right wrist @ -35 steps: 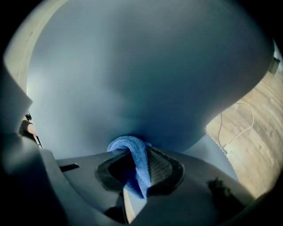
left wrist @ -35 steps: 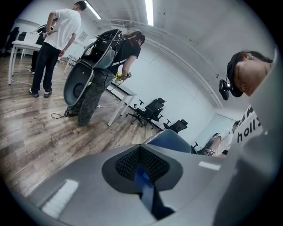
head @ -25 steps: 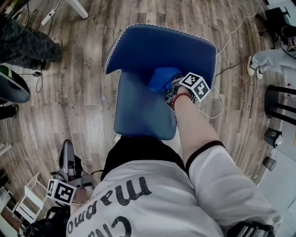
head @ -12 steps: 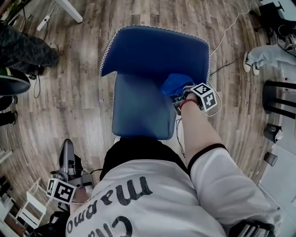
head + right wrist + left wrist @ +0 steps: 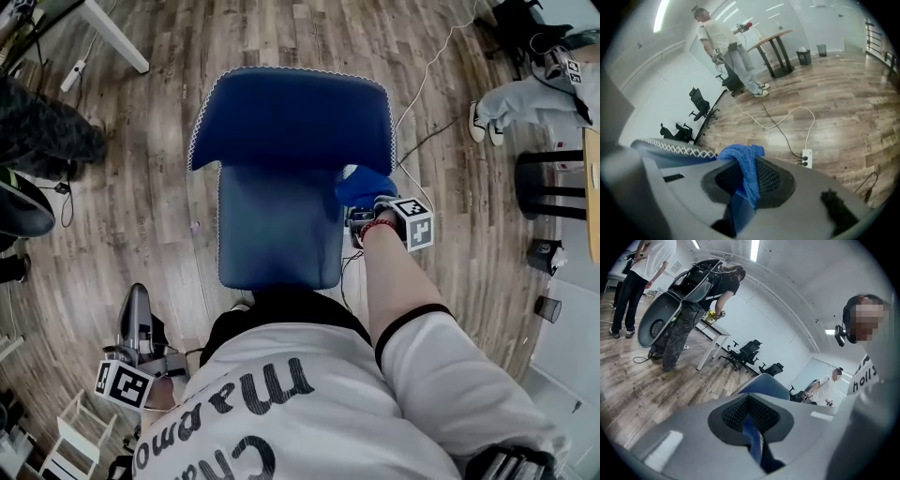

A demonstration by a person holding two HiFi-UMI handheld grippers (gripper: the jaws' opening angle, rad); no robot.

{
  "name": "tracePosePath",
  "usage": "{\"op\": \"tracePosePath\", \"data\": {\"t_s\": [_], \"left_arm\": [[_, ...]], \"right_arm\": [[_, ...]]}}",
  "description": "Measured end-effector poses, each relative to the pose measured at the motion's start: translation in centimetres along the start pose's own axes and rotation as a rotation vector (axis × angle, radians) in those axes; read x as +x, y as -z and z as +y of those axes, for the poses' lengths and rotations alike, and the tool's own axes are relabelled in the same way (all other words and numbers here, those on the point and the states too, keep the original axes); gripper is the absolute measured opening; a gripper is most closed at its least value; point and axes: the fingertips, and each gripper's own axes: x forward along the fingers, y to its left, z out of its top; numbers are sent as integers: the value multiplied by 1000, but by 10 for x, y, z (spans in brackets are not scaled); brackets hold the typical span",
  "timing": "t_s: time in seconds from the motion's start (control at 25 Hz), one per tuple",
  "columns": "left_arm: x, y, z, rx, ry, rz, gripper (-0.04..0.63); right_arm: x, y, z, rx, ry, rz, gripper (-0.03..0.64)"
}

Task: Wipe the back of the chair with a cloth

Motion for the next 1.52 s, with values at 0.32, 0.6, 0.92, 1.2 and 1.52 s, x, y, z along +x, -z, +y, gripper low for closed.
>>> {"op": "tracePosePath", "data": {"t_s": [0.32,0.6,0.92,1.2,1.52], "left_arm": [[-18,-4,-12,34,99,-15,8],[-71,-8,-5,46,128,-59,8],[-151,0,19,33,182,-95,8],[-199,-8,16,199,214,-130,8],[-220,-6,-12,204,301,-108,8]], "right_arm": [[-60,-68,-35,45,-41,-132,75],[-121,-82,6,71,-300,-135,75],[-260,-39,107,15,-787,-46,75],[-363,50,126,-221,-954,135,75],[-430,152,111,-585,-996,294,75]]}}
